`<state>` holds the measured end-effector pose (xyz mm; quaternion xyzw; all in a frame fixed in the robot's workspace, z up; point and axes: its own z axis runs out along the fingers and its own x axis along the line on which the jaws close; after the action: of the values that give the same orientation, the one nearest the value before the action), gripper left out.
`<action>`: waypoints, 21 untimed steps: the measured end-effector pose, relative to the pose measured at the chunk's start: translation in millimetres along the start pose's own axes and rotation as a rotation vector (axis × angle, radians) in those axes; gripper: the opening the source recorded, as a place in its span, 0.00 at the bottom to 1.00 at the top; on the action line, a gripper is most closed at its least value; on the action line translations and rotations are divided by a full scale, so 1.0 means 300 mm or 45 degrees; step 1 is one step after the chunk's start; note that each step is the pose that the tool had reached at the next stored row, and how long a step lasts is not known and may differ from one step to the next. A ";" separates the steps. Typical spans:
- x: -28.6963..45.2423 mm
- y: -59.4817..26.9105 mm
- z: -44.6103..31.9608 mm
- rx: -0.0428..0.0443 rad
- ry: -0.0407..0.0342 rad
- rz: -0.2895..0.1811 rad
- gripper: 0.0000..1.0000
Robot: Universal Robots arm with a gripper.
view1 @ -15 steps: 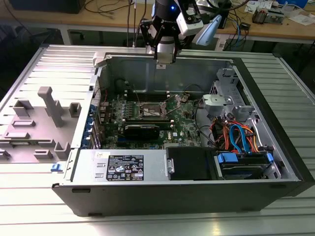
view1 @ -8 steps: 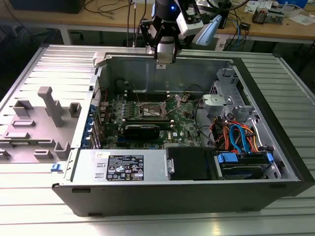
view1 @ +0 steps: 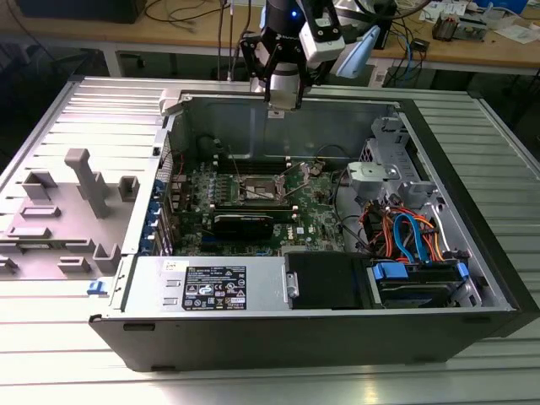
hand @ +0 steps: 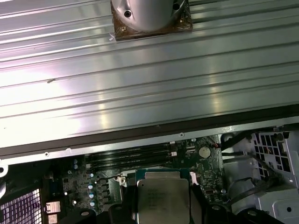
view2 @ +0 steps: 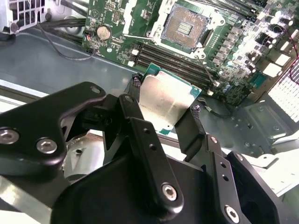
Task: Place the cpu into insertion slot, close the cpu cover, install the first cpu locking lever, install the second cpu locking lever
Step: 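Place the cpu into insertion slot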
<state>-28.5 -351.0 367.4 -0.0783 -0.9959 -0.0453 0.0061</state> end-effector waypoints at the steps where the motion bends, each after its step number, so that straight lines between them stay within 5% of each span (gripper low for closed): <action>1: 0.000 0.000 0.000 0.000 -0.0008 0.010 0.55; 21: -0.007 -0.046 0.001 -0.001 -0.0041 0.044 0.55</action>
<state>-28.6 -364.9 365.9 -0.0955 -0.9944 -0.0455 0.0053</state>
